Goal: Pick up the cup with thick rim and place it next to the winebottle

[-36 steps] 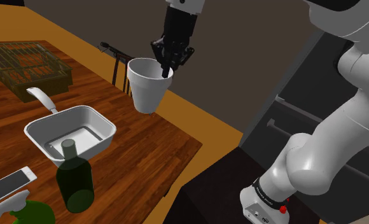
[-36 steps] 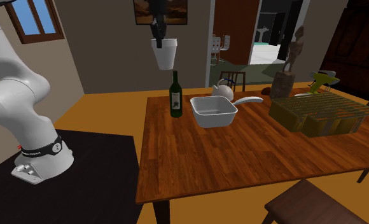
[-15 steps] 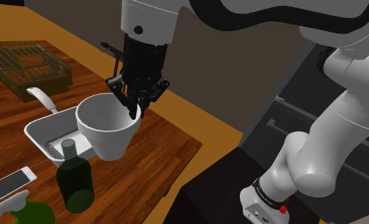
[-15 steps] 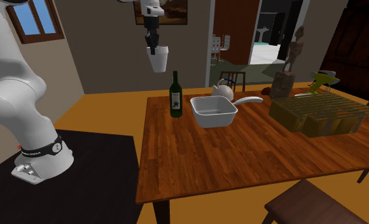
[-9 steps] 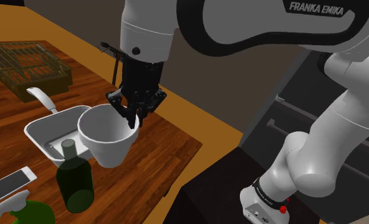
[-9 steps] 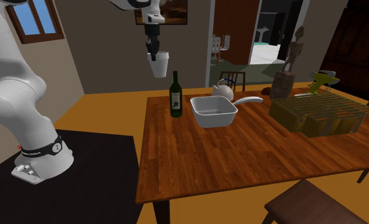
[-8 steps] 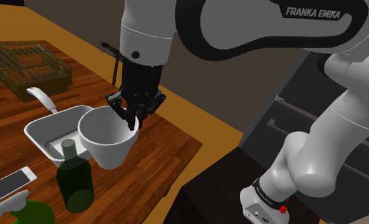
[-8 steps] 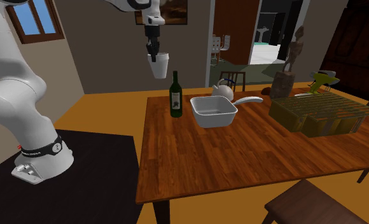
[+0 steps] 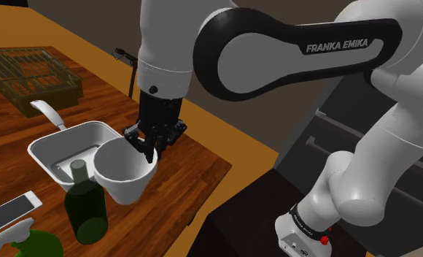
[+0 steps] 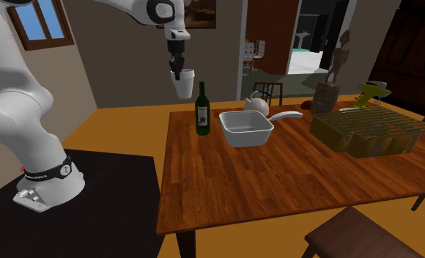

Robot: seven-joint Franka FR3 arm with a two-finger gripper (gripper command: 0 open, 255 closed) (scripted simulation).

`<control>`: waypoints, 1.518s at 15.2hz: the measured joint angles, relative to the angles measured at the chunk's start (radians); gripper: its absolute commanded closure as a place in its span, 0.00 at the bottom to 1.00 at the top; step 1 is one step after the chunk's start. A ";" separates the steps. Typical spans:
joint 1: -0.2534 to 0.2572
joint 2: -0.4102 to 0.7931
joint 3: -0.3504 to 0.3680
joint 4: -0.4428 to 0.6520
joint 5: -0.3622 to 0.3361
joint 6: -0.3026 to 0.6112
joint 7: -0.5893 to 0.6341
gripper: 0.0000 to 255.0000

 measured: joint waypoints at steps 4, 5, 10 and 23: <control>0.001 0.013 0.000 -0.038 -0.006 0.050 0.002 1.00; 0.001 0.017 0.000 -0.048 -0.008 0.063 0.003 1.00; 0.002 0.026 0.000 -0.108 -0.012 0.131 0.004 1.00; 0.011 0.103 -0.003 -0.200 -0.054 0.292 0.030 1.00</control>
